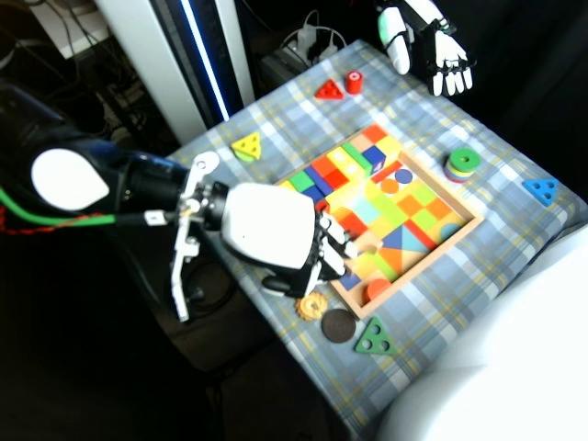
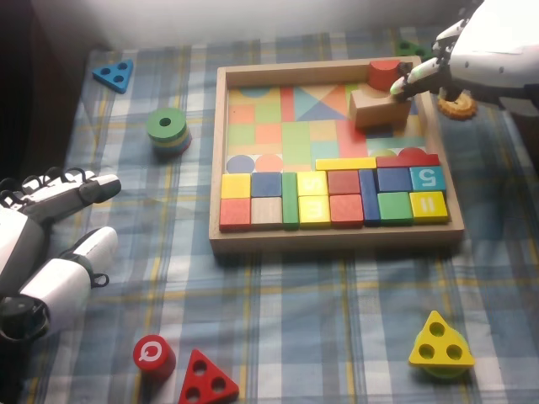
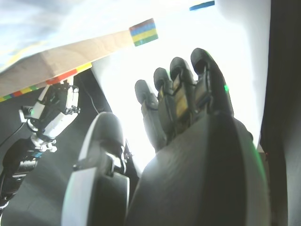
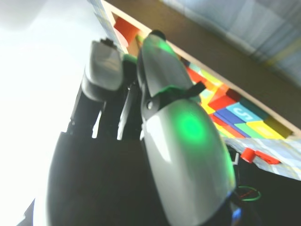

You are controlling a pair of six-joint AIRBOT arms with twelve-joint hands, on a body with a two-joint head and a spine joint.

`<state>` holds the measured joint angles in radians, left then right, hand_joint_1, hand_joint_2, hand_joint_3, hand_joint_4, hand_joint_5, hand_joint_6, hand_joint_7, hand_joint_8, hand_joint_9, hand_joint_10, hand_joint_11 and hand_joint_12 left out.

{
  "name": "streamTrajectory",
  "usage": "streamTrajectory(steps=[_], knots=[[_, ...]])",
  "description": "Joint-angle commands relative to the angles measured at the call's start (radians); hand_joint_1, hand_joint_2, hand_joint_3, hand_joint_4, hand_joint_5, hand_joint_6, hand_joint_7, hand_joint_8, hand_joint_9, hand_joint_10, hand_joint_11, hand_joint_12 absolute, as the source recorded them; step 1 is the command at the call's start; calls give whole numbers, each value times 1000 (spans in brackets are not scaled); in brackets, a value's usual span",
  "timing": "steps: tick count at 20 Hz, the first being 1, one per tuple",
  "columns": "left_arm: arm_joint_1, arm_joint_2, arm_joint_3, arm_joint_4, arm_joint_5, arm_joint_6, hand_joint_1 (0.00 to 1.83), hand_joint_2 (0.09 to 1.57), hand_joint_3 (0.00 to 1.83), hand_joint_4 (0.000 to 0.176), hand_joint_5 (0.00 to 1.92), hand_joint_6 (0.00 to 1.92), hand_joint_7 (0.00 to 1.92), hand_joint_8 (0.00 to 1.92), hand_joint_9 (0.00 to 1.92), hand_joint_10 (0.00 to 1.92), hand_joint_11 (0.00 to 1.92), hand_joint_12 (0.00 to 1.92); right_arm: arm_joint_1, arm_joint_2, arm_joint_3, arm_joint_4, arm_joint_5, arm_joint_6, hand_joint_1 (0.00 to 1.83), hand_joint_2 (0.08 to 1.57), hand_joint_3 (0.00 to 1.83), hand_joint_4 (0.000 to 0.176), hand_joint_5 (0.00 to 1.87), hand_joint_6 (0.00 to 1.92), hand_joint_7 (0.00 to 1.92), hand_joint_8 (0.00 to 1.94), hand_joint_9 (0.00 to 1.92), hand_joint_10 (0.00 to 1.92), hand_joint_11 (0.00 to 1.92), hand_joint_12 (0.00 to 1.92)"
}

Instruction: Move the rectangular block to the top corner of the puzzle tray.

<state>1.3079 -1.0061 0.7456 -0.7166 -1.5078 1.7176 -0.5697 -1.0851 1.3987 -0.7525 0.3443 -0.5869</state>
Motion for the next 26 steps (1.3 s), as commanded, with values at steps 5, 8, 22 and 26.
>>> streamTrajectory(steps=[5, 8, 22, 26], knots=[[-4, 4, -3, 42, -109, -9, 584, 1405, 0, 5, 594, 2, 441, 2, 288, 3, 0, 316, 12, -1, 46, 42, 20, -9, 1477, 1216, 7, 75, 569, 0, 1103, 1941, 1285, 1921, 1361, 1921], [-3, 4, -4, 42, -109, -9, 613, 1401, 0, 0, 598, 1, 443, 0, 295, 3, 0, 386, 12, -18, 72, 55, 18, -9, 1478, 1221, 5, 93, 556, 0, 1075, 1941, 1270, 1921, 1376, 1921], [-3, 4, -4, 43, -109, -9, 608, 1406, 0, 0, 604, 1, 455, 1, 309, 3, 0, 415, 12, -93, 185, 82, 7, -9, 1562, 1184, 0, 59, 551, 1, 1007, 1941, 1198, 1921, 1301, 1921], [-3, 5, -4, 43, -112, -9, 601, 1408, 1, 3, 589, 0, 433, 1, 279, 1, 0, 221, 12, -93, 179, 88, 7, -9, 1569, 1175, 0, 50, 543, 0, 1011, 1941, 1200, 1921, 1320, 1921]])
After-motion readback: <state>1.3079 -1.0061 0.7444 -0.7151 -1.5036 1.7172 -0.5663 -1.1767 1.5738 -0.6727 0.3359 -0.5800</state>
